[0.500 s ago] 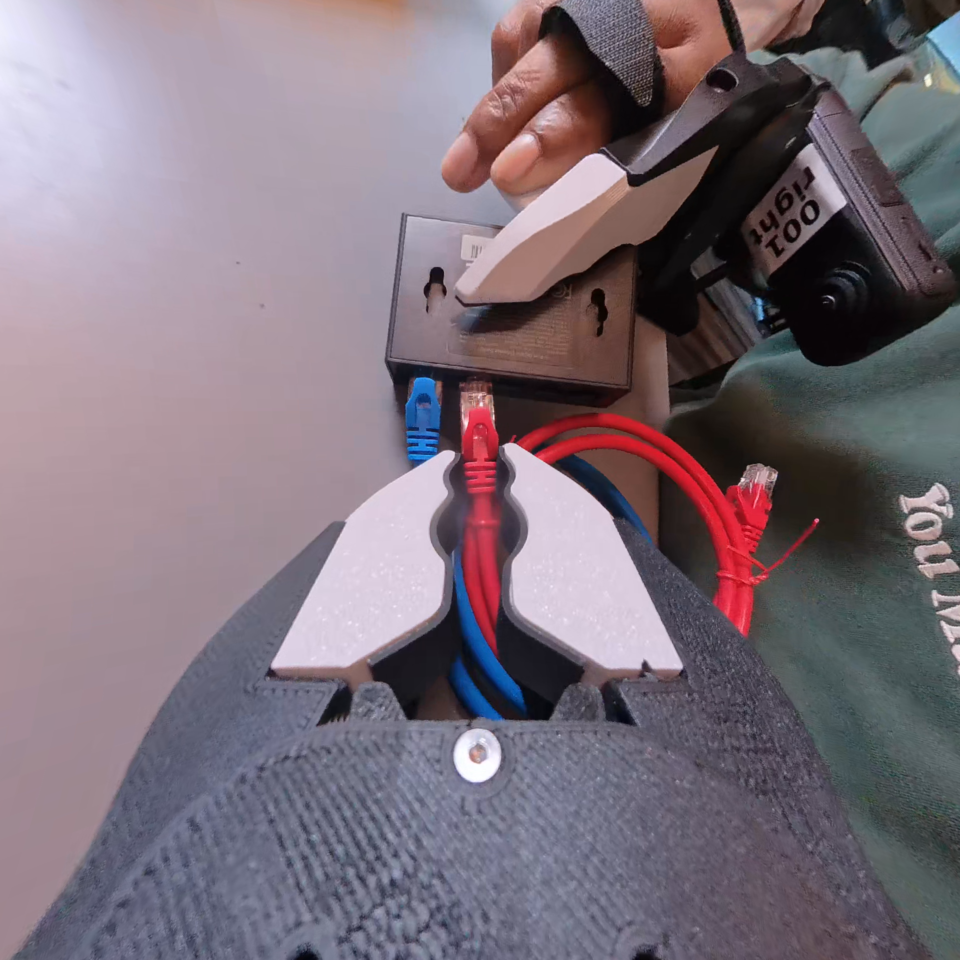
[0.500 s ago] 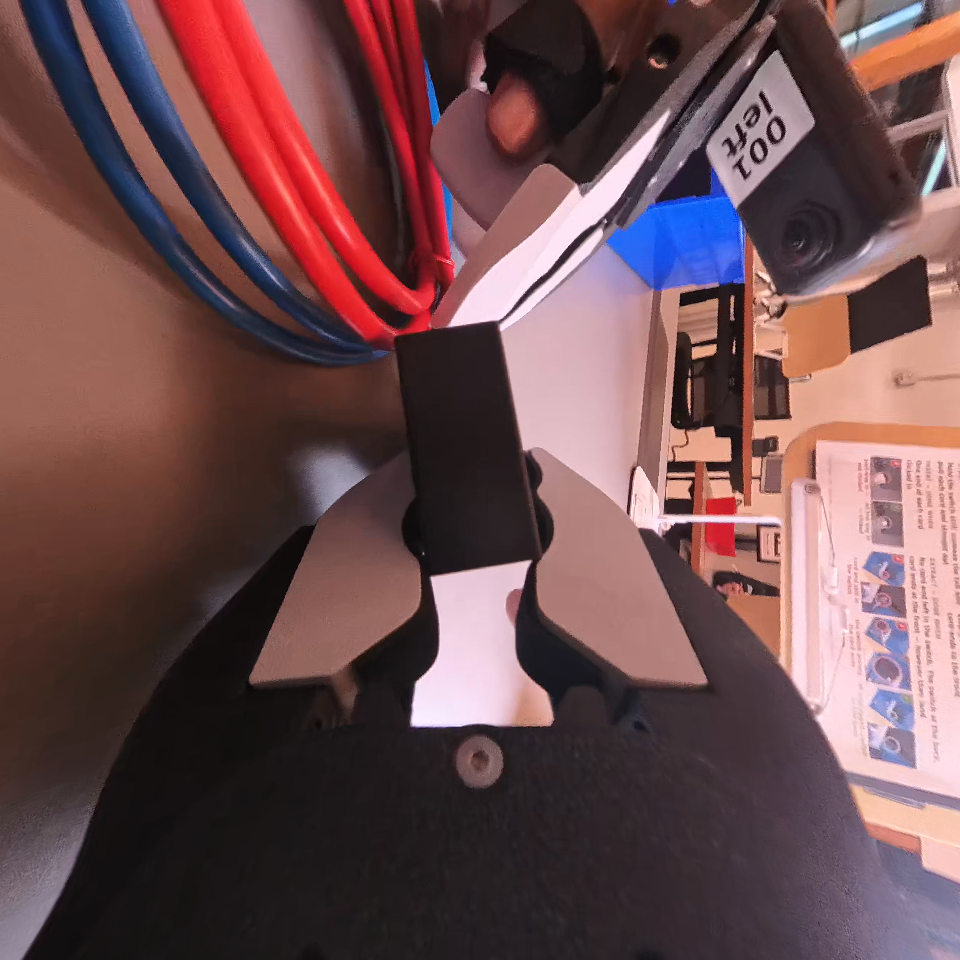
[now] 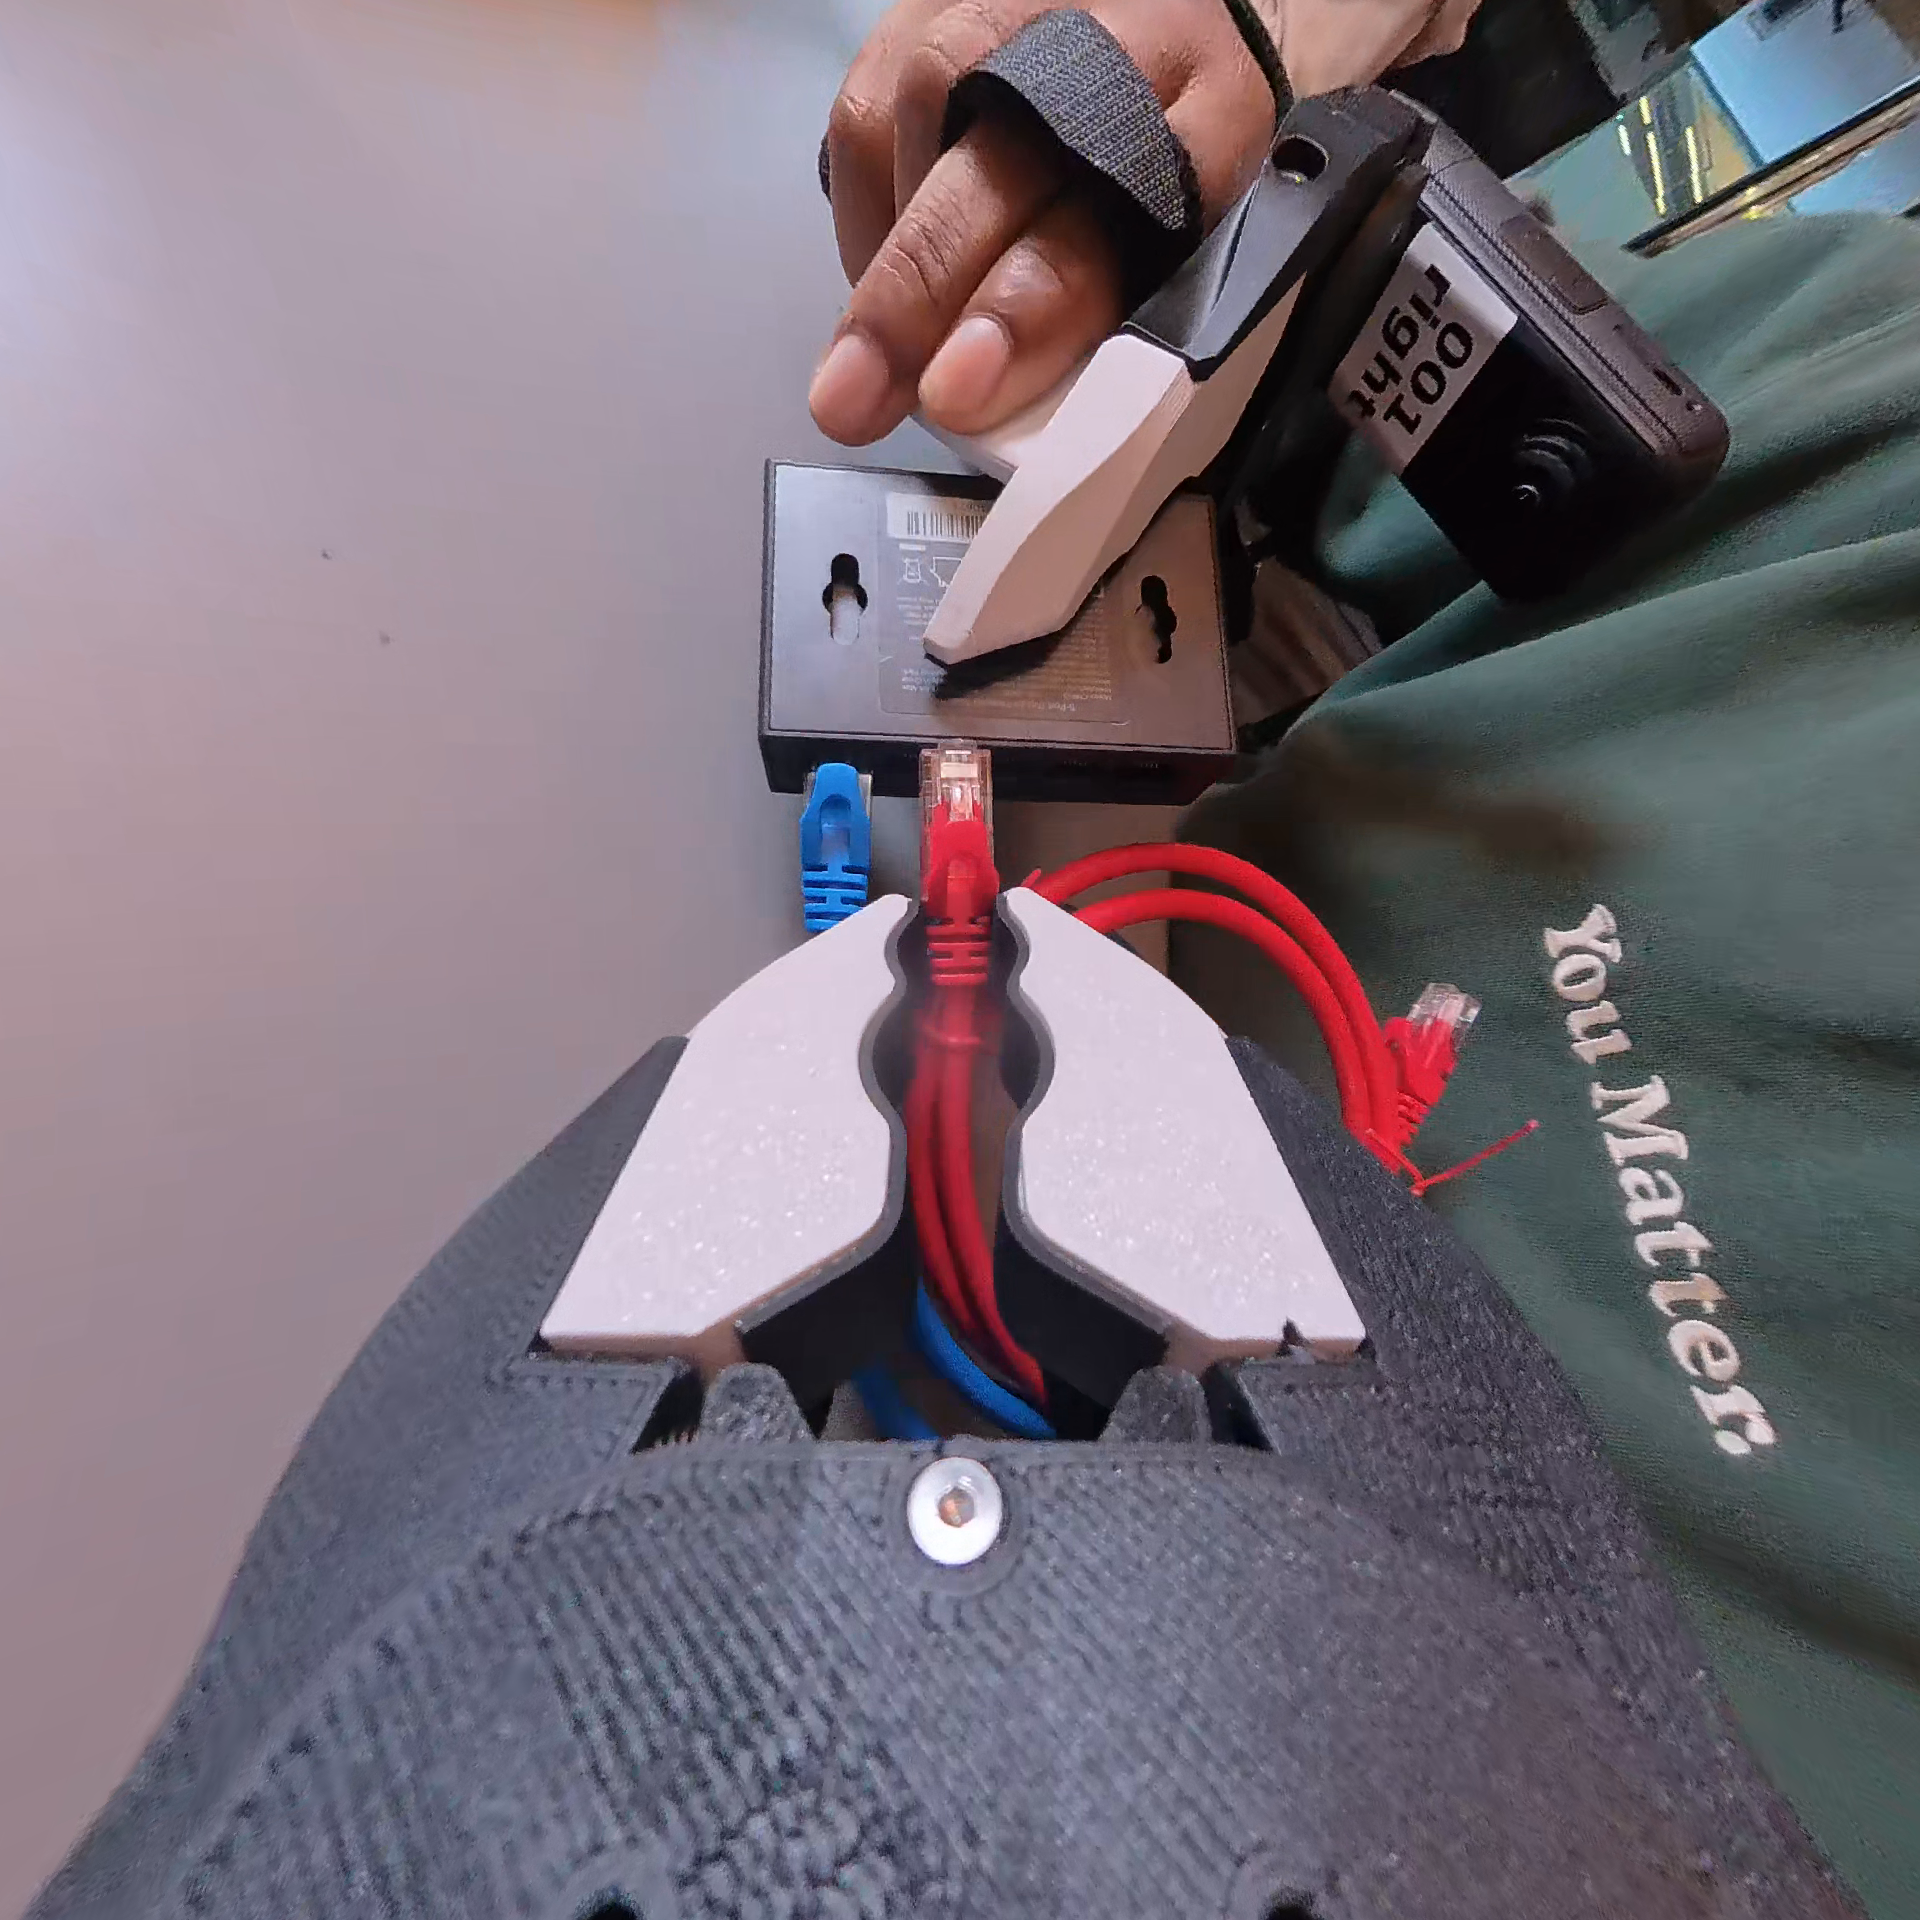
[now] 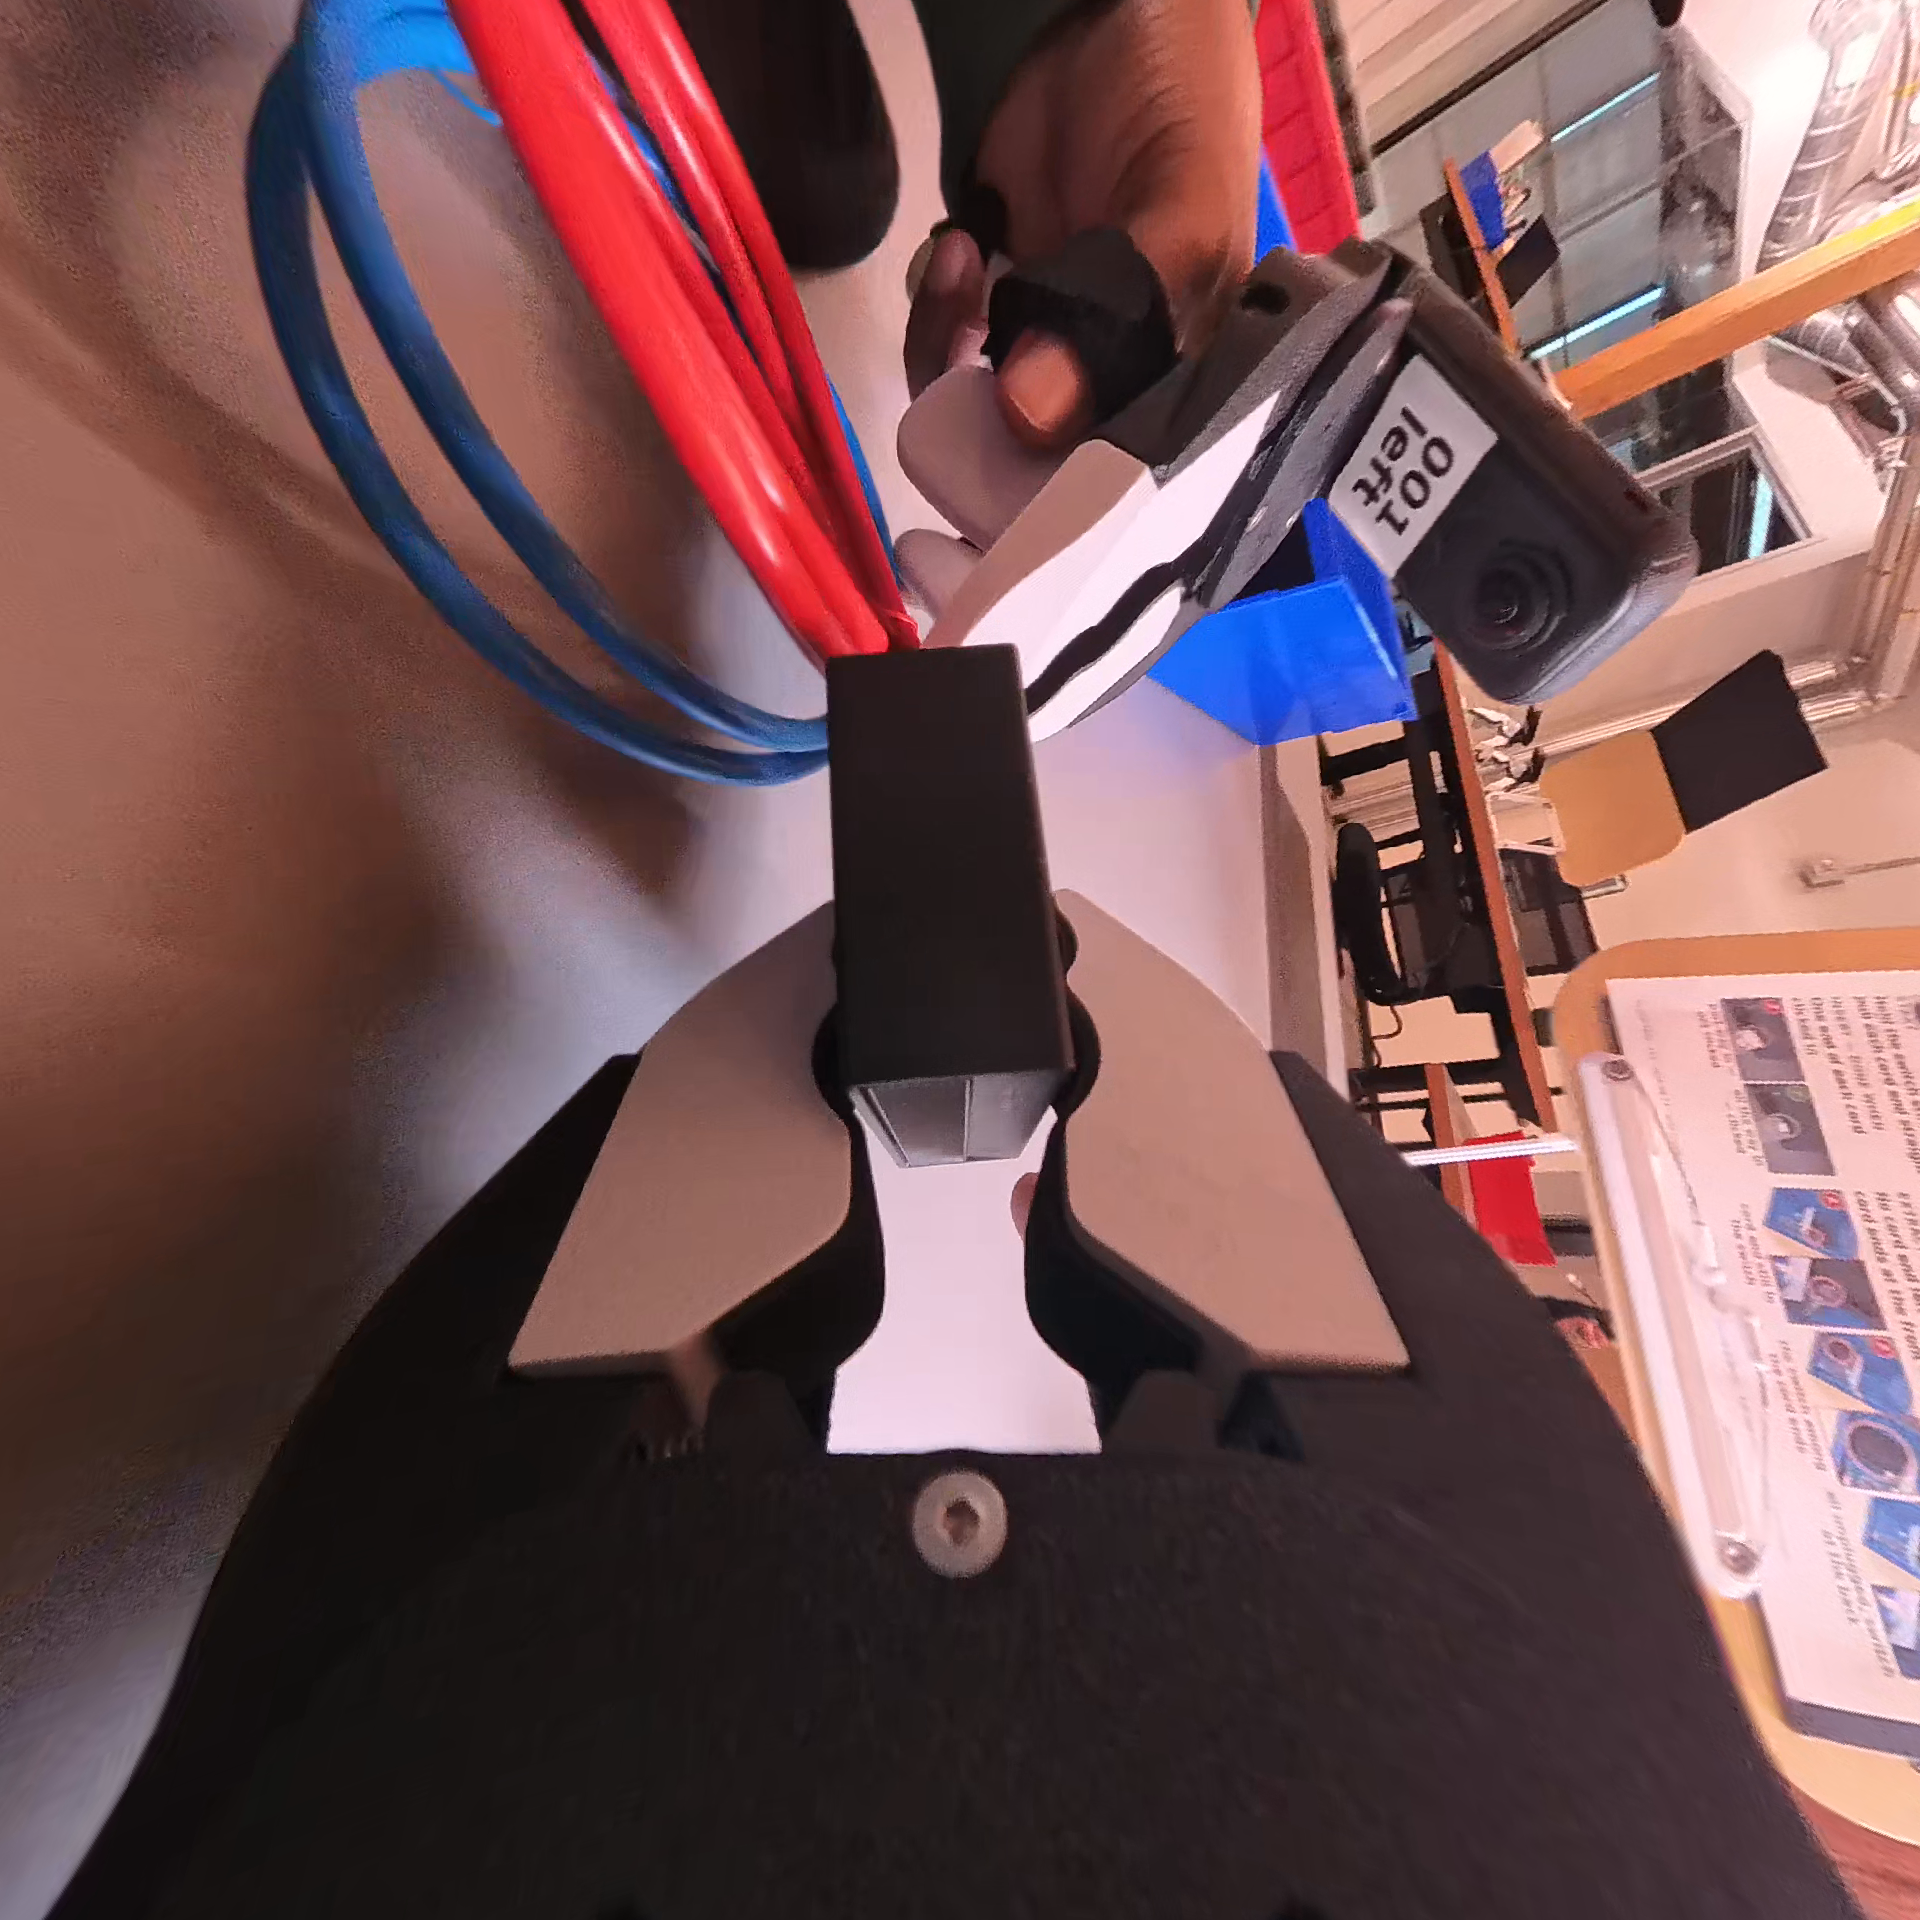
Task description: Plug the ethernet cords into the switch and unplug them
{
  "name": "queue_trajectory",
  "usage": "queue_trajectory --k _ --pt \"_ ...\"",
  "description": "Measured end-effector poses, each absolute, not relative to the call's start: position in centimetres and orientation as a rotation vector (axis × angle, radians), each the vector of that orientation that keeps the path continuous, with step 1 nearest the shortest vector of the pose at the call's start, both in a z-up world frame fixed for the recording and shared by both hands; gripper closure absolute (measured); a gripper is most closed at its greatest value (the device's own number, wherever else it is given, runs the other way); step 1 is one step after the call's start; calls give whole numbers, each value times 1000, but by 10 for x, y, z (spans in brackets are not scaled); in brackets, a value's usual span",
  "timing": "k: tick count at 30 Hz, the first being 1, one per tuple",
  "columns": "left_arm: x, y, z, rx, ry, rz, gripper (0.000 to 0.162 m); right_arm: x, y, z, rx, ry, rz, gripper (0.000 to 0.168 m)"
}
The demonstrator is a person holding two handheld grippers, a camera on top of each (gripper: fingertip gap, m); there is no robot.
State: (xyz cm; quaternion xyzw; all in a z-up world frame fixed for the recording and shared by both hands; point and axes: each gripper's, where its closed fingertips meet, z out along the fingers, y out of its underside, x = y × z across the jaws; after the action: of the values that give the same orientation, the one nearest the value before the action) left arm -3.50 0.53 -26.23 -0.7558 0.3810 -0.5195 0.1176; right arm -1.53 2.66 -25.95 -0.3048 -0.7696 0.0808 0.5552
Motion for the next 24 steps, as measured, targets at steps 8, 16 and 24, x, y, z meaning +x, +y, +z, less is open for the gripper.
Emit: queue_trajectory --k 8,16,24 --pt "-42 -7 -236 -2342 1268 -1288 150 -18 16 -226 -624 -1778 149 138" --pt "-42 -16 -226 -2309 1401 -1148 151 -21 0 -213 -528 -1758 110 138" --pt "-43 -23 -225 -2210 1446 -1174 151 -23 -11 -210 -484 -1766 126 139"
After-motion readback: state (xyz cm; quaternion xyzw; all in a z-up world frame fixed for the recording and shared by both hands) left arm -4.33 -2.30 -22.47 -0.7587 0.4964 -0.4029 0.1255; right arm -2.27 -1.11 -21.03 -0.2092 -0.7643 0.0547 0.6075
